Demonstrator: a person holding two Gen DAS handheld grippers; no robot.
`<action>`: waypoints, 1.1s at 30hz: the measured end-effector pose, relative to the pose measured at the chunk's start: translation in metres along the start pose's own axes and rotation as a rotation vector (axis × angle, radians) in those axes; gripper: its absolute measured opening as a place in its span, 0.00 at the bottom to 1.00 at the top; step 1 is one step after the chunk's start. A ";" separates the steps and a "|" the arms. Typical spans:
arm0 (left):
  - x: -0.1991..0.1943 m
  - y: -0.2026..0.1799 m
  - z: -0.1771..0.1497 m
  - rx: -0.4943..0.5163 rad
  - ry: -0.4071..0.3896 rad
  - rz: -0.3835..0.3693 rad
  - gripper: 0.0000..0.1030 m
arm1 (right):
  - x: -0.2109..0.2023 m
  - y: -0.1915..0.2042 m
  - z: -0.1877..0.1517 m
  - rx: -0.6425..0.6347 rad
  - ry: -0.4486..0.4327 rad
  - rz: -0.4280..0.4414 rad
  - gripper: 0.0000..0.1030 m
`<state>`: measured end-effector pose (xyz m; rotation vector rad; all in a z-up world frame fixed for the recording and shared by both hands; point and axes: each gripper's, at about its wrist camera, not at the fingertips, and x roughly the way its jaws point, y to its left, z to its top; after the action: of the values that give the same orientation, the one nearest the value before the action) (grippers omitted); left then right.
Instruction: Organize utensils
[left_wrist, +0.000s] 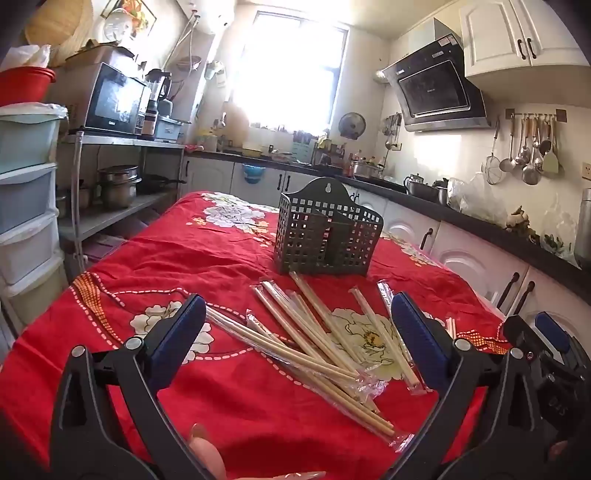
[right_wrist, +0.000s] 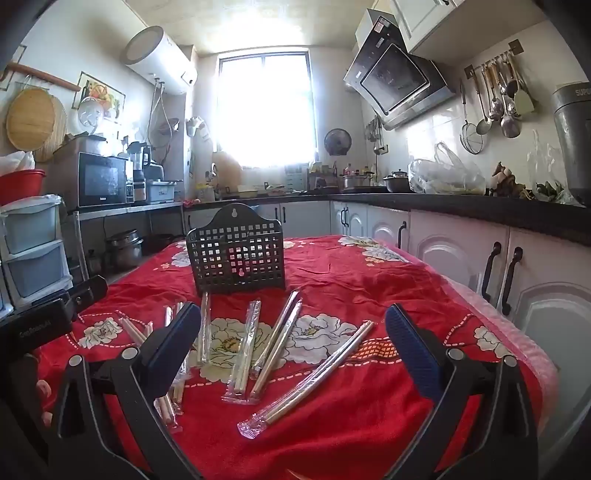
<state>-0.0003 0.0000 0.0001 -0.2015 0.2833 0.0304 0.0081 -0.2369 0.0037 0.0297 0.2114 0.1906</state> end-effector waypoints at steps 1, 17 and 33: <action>0.000 0.000 0.000 -0.001 -0.005 0.001 0.90 | 0.000 0.000 0.000 -0.001 -0.003 0.003 0.94; -0.001 -0.001 0.003 0.003 0.004 0.007 0.90 | 0.001 0.004 0.000 -0.004 -0.002 0.005 0.94; 0.002 0.004 0.002 0.001 0.003 0.007 0.90 | 0.000 0.002 0.000 -0.003 -0.006 -0.002 0.94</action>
<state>0.0018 0.0047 0.0007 -0.1997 0.2872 0.0370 0.0076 -0.2347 0.0043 0.0272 0.2056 0.1889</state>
